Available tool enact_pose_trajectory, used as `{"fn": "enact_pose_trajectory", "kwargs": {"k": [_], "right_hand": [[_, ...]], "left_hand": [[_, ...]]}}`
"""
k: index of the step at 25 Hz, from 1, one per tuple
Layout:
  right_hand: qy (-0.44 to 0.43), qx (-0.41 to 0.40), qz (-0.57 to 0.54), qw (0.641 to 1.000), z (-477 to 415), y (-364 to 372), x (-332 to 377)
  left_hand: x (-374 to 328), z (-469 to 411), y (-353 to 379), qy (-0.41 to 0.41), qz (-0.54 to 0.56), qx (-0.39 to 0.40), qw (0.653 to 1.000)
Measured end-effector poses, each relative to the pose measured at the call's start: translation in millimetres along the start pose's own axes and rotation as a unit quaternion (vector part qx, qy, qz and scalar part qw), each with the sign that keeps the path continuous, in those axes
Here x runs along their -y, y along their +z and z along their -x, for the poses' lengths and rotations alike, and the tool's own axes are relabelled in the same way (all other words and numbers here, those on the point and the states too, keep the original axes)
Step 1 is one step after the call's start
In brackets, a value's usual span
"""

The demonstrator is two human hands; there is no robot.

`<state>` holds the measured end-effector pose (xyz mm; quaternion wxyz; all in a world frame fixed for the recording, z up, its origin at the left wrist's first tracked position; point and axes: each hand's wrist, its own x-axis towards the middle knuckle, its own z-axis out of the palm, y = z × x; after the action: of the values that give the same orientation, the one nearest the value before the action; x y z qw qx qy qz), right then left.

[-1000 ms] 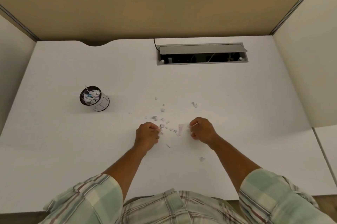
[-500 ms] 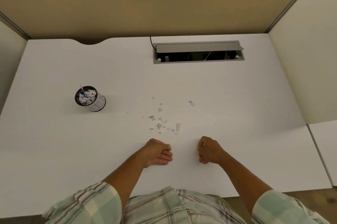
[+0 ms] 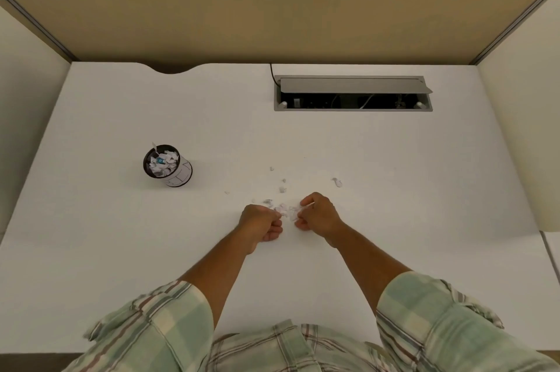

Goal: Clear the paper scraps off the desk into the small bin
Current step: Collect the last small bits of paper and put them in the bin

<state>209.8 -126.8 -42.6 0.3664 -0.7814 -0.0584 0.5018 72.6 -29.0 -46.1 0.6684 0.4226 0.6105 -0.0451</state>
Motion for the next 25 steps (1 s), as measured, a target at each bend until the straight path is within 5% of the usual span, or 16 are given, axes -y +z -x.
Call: {"fn": "enact_pose_trajectory", "kwargs": {"k": [5, 10, 19, 25], "right_hand": [[-0.141, -0.159, 0.198, 0.957, -20.8, -38.0, 3.1], [-0.124, -0.218, 0.296, 0.921, -53.4, -74.5, 10.2], [-0.219, -0.078, 0.484, 0.843, -33.1, -8.9, -7.8], [-0.258, -0.020, 0.443, 0.858, -15.9, 16.7, -18.3]], "left_hand": [[-11.7, -13.8, -38.6, 0.149, -0.154, -0.204, 0.955], [-13.1, -34.7, -65.2, 0.179, -0.209, -0.274, 0.922], [-8.0, -23.2, -26.2, 0.209, -0.289, -0.191, 0.914], [-0.5, -14.4, -3.1, 0.243, -0.293, -0.111, 0.918]]}}
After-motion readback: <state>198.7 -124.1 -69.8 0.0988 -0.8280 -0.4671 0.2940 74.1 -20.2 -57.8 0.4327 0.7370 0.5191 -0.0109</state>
